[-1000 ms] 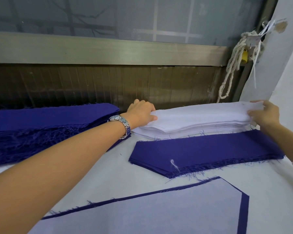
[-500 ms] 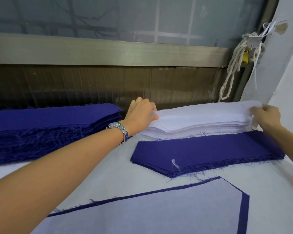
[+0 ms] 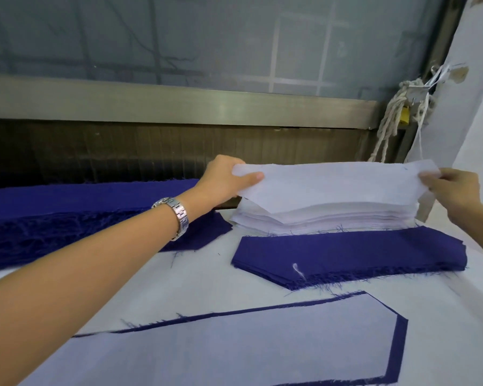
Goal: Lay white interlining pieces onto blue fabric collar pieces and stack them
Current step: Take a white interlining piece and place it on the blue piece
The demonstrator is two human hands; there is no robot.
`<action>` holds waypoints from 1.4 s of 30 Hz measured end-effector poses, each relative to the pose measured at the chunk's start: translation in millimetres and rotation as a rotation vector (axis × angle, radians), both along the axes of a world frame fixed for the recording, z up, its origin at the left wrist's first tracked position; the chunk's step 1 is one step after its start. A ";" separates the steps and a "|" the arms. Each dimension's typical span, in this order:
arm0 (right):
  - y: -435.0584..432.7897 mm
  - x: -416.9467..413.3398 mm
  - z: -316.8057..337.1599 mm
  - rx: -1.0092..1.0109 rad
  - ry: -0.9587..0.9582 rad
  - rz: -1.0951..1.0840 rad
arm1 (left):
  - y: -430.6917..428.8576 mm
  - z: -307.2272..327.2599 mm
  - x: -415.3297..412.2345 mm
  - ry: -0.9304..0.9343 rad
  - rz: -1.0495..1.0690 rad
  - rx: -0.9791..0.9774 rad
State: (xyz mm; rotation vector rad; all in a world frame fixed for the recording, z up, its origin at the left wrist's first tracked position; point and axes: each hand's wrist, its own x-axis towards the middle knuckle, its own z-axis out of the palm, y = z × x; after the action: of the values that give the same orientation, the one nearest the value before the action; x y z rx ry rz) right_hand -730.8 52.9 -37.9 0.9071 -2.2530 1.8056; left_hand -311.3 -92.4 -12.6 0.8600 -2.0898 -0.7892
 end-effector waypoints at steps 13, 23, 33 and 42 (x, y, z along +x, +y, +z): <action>28.7 77.6 1.0 0.219 -0.166 0.298 | 36.7 -7.4 134.3 -0.080 0.052 0.309; 47.4 103.7 -3.9 0.513 -0.233 0.631 | 82.6 -29.4 220.1 -0.207 -0.031 0.472; 58.8 97.2 -21.6 0.889 -0.240 0.919 | 98.7 -41.4 278.4 -0.434 -0.103 0.616; 58.6 83.1 -48.6 1.107 -0.079 1.196 | 98.7 -42.7 283.5 -0.571 -0.121 0.660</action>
State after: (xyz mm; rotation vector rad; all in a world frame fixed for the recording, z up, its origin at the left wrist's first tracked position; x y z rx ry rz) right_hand -647.7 111.5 -86.5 2.7885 -2.9556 0.3766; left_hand -27.8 6.3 -55.3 1.4519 -2.4086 -1.4828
